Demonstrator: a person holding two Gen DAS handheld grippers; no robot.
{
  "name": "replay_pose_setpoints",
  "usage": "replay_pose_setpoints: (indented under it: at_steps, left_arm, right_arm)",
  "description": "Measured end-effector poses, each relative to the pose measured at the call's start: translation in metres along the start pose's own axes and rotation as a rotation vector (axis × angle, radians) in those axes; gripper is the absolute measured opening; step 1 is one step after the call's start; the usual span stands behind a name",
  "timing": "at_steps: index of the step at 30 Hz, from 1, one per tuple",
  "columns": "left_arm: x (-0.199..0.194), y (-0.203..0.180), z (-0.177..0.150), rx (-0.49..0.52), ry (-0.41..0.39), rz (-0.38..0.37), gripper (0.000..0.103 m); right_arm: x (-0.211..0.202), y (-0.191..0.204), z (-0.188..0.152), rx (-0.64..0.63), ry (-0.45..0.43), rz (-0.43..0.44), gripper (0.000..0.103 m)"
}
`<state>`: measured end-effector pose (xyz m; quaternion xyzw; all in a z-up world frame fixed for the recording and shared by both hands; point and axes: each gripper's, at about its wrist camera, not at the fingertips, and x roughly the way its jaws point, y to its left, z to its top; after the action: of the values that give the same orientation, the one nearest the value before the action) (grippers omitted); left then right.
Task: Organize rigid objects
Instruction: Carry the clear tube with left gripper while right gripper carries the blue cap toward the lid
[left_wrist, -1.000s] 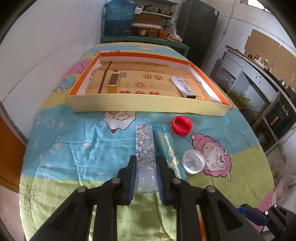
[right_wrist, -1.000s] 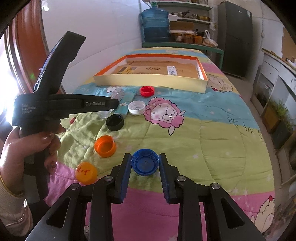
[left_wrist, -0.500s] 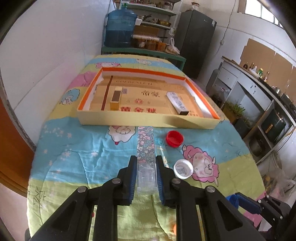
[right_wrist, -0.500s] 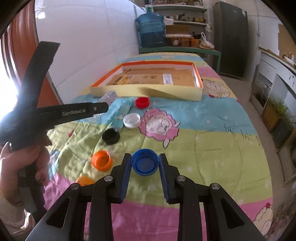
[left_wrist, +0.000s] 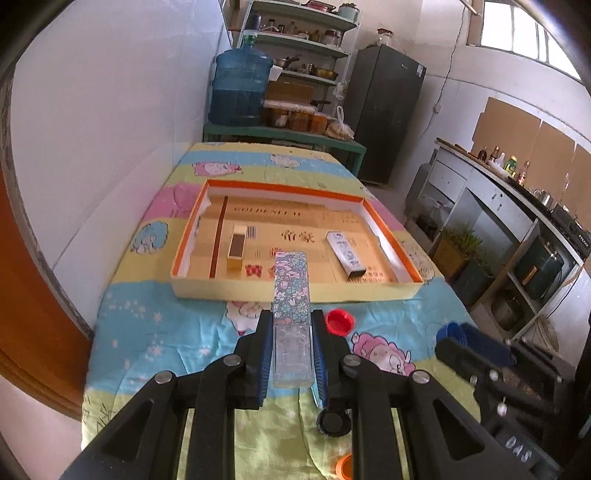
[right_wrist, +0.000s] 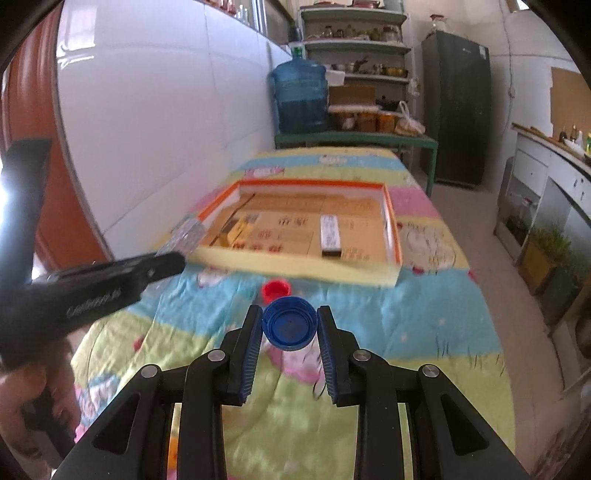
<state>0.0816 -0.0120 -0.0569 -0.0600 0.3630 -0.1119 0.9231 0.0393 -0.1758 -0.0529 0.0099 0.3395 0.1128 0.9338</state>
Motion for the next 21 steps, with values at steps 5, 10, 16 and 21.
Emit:
replay_pose_setpoints:
  at_steps: [5,10,16,21]
  left_arm:
    - [0.002,-0.001,0.01,0.006,-0.012,0.01,0.02]
    - [0.007,-0.001,0.022,0.009,-0.022,0.034,0.02]
    - [0.013,0.0,0.034,0.019,-0.029,0.064,0.02]
    - [0.02,0.001,0.042,0.024,-0.03,0.077,0.02]
  right_arm:
    - [0.005,-0.003,0.018,-0.003,-0.026,-0.011,0.031]
    - [0.015,-0.008,0.033,0.013,-0.037,-0.003,0.031]
    - [0.027,-0.006,0.048,-0.002,-0.045,-0.002,0.031]
    - [0.037,-0.008,0.06,-0.009,-0.051,0.003,0.031]
